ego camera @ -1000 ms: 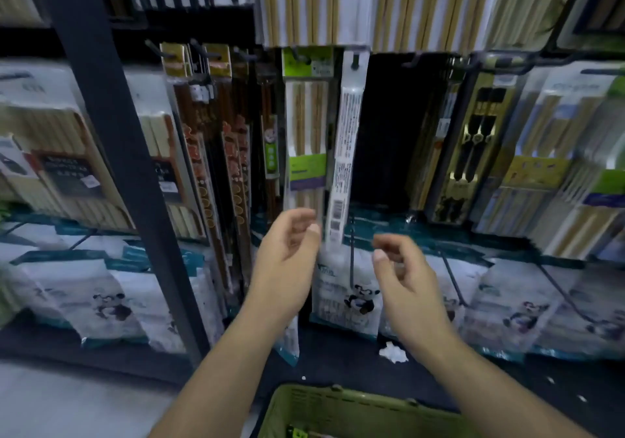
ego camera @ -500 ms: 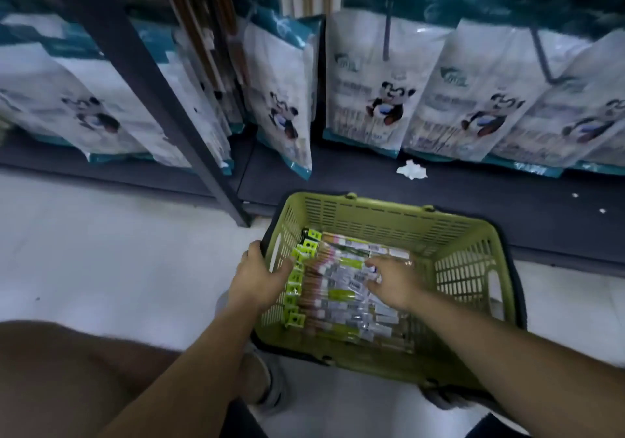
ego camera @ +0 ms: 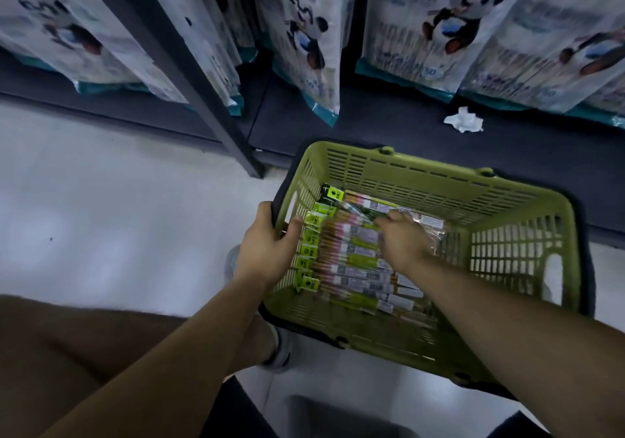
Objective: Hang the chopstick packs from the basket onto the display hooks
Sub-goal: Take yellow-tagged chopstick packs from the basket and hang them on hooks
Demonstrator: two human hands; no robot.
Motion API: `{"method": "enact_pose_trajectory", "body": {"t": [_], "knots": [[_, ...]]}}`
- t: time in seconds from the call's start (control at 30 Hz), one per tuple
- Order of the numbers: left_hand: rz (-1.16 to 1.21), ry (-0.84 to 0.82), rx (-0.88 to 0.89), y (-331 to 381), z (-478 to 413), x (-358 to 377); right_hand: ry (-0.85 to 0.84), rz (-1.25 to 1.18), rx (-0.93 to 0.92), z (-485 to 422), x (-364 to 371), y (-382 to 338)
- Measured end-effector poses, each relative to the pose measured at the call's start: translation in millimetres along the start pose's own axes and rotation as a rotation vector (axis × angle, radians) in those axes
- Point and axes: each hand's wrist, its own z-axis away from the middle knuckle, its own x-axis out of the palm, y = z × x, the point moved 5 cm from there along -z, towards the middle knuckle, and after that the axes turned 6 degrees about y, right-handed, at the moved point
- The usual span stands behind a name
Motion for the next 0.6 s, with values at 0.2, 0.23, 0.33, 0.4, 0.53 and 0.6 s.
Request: {"method": "enact_pose_trajectory", "body": {"t": [0.2,0.23,0.33,0.4,0.53,0.6], "knots": [[0.007,0.009,-0.002,0.9,-1.4,0.0,-0.071,-0.029,-0.012,2.6,6.2,5.1],[0.007,0.009,-0.001,0.7,-1.3,0.3,-0.084,-0.033,-0.011,3.4,8.0,4.6],[0.022,0.009,0.003,1.3,-1.0,0.1,-0.079,-0.076,0.004,3.5,8.5,2.3],[0.032,0.003,0.001,1.9,-1.0,0.2,-0.090,-0.069,0.002,2.5,7.6,0.1],[0.039,-0.003,-0.004,2.6,-1.2,0.5,-0.075,-0.048,-0.011,0.3,3.5,-2.7],[0.036,-0.004,-0.004,3.0,-0.8,0.4,-0.055,-0.063,-0.010,0.4,1.7,-3.1]]}}
